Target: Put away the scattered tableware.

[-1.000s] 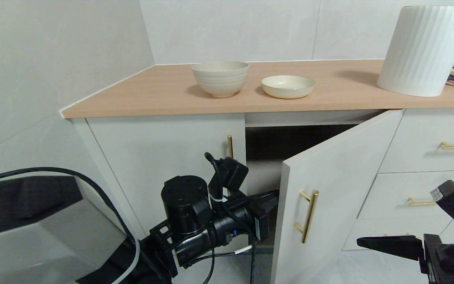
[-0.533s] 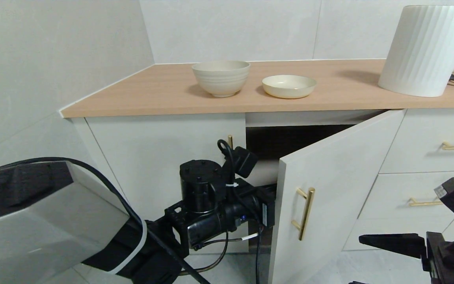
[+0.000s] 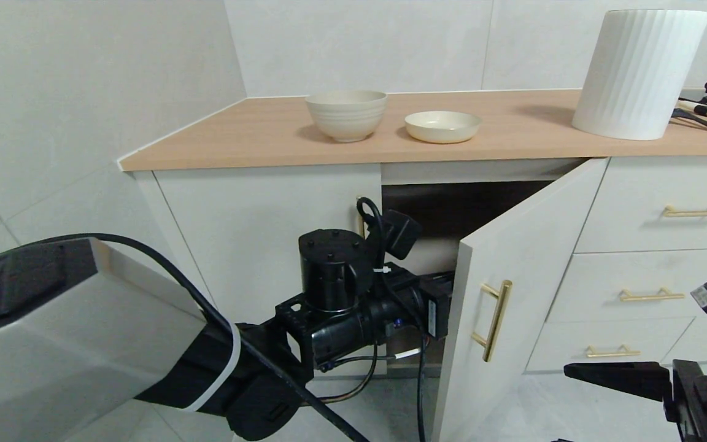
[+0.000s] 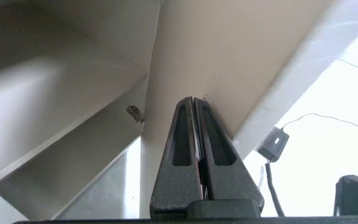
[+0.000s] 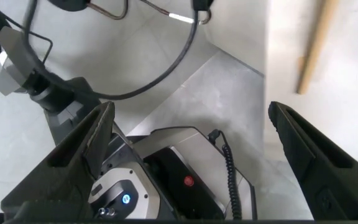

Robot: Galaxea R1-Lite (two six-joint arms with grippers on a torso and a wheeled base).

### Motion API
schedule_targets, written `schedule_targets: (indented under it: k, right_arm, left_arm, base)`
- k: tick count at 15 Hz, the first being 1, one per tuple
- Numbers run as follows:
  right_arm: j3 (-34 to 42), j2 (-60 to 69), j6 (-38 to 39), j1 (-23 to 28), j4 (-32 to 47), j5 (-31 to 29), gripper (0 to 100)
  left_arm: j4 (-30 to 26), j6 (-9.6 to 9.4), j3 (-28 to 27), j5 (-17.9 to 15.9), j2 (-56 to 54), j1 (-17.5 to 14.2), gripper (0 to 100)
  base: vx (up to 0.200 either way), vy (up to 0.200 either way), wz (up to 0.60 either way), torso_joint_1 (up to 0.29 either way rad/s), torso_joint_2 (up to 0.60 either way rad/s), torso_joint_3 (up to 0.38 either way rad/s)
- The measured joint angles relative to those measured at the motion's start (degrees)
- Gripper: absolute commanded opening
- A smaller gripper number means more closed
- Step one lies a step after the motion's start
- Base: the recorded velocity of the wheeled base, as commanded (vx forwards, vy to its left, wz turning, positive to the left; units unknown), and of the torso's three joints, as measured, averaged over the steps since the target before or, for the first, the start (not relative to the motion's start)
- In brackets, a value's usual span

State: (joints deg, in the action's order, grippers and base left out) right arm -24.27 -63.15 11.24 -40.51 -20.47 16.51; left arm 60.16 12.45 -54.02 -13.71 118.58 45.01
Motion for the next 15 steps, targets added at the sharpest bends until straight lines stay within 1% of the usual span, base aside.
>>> schedule_targets:
  k: [6,8,10,11,12,13,14,15]
  right_arm:
    - [0.0,0.4,0.0,-0.9,0.0,-0.1,100]
    - [-0.1,0.4,0.0,-1.7,0.0,-0.1,100]
    - [-0.1,0.8,0.0,-2.7,0.0,0.0,100]
    - [-0.1,1.5,0.0,-3.5,0.0,0.0,100]
    - [0.0,2.6,0.0,-4.5,0.0,0.5,100]
    - [0.1,3.8,0.0,-5.1,0.1,1.9,100]
    - [0.2,5.3,0.0,-5.5,0.0,4.3,100]
    - [0.2,6.5,0.0,-5.8,0.0,5.5,100]
  left_arm:
    - [-0.1,0.0,-1.7,0.3,1.6,1.4,0]
    - [-0.8,-0.11,-3.7,1.9,2.6,2.0,0]
    - [-2.1,-0.22,-6.7,4.4,3.9,3.6,0]
    - [-2.3,-0.2,-7.4,4.7,4.1,5.8,0]
    - [-2.2,-0.13,-7.5,4.7,3.8,9.6,0]
    - [-1.7,-0.05,-6.3,3.7,2.6,12.7,0]
    - [-1.7,0.02,-3.9,2.7,0.9,15.0,0]
    - [-1.7,0.06,-2.2,2.5,-0.5,15.6,0]
  base:
    - [0.0,0.0,0.0,0.0,0.0,0.0]
    - [0.0,0.0,0.0,0.0,0.0,0.0]
    - [0.0,0.0,0.0,0.0,0.0,0.0]
    - [0.0,0.0,0.0,0.0,0.0,0.0]
    - [0.0,0.0,0.0,0.0,0.0,0.0]
    - [0.0,0.0,0.0,0.0,0.0,0.0]
    - [0.0,0.0,0.0,0.0,0.0,0.0]
    - [0.0,0.0,0.0,0.0,0.0,0.0]
